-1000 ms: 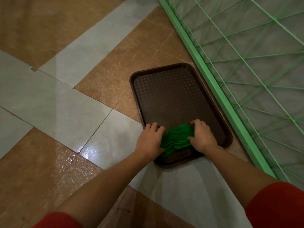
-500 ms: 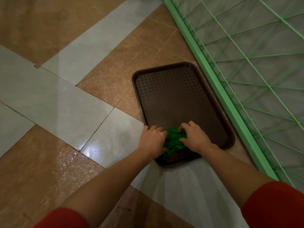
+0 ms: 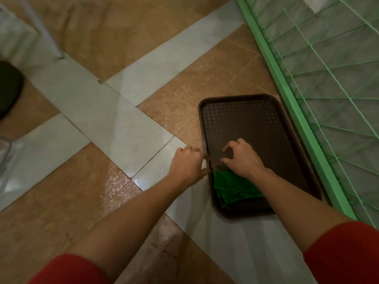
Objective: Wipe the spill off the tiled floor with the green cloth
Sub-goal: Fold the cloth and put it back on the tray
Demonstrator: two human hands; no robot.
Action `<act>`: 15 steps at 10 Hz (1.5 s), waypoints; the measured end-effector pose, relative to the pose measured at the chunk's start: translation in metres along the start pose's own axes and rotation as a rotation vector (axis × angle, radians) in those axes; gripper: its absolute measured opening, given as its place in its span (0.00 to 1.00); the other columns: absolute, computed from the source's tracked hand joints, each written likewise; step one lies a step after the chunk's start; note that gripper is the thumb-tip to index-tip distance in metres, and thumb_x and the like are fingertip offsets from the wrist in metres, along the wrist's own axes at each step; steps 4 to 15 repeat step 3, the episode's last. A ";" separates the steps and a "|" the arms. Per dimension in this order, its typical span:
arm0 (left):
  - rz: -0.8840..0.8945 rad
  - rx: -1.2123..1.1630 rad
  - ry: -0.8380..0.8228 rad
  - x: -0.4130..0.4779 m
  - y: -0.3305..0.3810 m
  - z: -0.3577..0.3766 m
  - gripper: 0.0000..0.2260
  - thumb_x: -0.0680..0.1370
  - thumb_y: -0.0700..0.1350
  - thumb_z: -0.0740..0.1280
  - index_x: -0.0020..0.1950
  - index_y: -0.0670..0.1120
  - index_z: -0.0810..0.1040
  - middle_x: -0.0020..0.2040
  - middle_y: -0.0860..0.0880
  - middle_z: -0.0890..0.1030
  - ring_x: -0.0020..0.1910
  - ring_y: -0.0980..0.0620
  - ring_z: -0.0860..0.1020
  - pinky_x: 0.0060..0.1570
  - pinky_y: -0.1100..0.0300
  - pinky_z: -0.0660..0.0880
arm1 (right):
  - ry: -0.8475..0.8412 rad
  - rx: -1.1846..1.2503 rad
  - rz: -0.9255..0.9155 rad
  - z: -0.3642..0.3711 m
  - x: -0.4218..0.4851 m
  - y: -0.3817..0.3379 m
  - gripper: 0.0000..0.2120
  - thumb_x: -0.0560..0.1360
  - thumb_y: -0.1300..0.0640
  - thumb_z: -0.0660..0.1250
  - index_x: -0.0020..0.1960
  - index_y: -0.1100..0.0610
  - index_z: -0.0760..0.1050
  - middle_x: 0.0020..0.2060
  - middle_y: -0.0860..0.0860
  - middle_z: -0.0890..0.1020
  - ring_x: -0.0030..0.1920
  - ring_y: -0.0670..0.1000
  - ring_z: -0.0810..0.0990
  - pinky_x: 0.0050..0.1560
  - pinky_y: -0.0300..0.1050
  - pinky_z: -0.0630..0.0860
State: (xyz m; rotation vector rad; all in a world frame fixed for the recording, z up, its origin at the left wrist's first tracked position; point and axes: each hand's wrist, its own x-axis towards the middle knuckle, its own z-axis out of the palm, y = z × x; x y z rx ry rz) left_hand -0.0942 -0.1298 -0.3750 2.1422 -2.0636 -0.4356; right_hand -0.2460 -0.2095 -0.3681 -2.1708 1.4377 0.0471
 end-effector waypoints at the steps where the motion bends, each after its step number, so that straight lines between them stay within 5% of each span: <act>1: -0.089 0.023 0.066 -0.013 -0.019 -0.029 0.15 0.74 0.56 0.67 0.59 0.53 0.75 0.55 0.50 0.79 0.56 0.48 0.73 0.53 0.53 0.67 | 0.009 -0.004 -0.085 -0.008 0.006 -0.030 0.13 0.74 0.53 0.67 0.58 0.53 0.73 0.58 0.53 0.70 0.61 0.54 0.69 0.58 0.52 0.72; 3: -0.259 -0.005 0.167 -0.048 -0.052 -0.095 0.15 0.73 0.55 0.68 0.58 0.52 0.76 0.54 0.51 0.80 0.54 0.48 0.73 0.51 0.55 0.67 | 0.002 0.006 -0.165 -0.027 0.011 -0.088 0.12 0.74 0.54 0.65 0.57 0.54 0.73 0.55 0.51 0.70 0.58 0.54 0.71 0.56 0.50 0.72; 15: -0.259 -0.005 0.167 -0.048 -0.052 -0.095 0.15 0.73 0.55 0.68 0.58 0.52 0.76 0.54 0.51 0.80 0.54 0.48 0.73 0.51 0.55 0.67 | 0.002 0.006 -0.165 -0.027 0.011 -0.088 0.12 0.74 0.54 0.65 0.57 0.54 0.73 0.55 0.51 0.70 0.58 0.54 0.71 0.56 0.50 0.72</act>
